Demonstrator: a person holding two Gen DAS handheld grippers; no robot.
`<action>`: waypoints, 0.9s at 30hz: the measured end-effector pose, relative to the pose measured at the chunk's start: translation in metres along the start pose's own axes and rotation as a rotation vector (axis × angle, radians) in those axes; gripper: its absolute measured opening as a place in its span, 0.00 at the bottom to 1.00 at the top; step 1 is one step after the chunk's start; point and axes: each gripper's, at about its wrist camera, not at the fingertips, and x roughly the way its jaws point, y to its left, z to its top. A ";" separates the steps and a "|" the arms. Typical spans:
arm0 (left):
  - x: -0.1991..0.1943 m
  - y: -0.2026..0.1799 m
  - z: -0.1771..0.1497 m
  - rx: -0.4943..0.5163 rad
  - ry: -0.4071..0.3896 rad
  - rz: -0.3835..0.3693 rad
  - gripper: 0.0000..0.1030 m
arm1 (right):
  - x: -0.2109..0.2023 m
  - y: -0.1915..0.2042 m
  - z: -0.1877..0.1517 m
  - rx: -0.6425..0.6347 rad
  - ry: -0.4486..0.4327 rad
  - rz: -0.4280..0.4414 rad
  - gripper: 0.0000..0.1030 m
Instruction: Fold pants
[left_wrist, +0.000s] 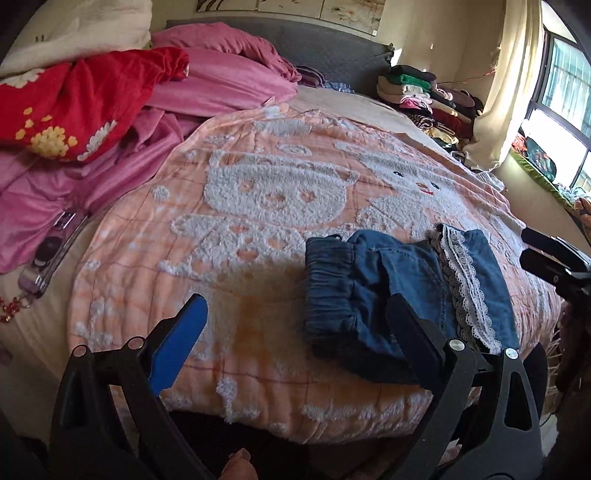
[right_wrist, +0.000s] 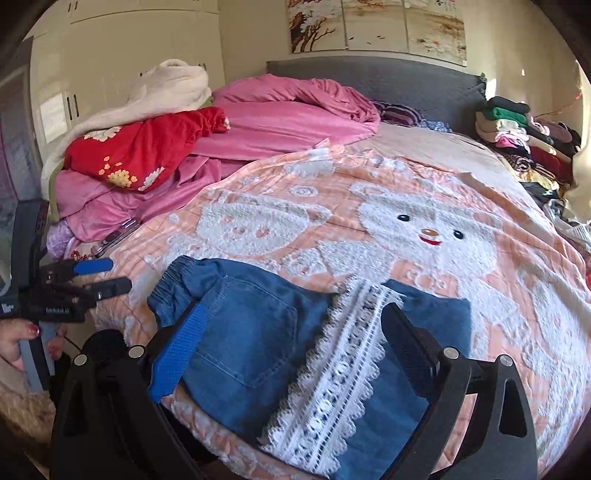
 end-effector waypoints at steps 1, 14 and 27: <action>0.002 0.003 -0.004 -0.002 0.011 -0.004 0.88 | 0.005 0.003 0.003 -0.008 0.004 0.007 0.92; 0.028 0.000 -0.044 -0.202 0.105 -0.249 0.73 | 0.090 0.050 0.040 -0.111 0.141 0.168 0.92; 0.061 -0.023 -0.062 -0.227 0.170 -0.274 0.54 | 0.163 0.088 0.054 -0.233 0.299 0.301 0.92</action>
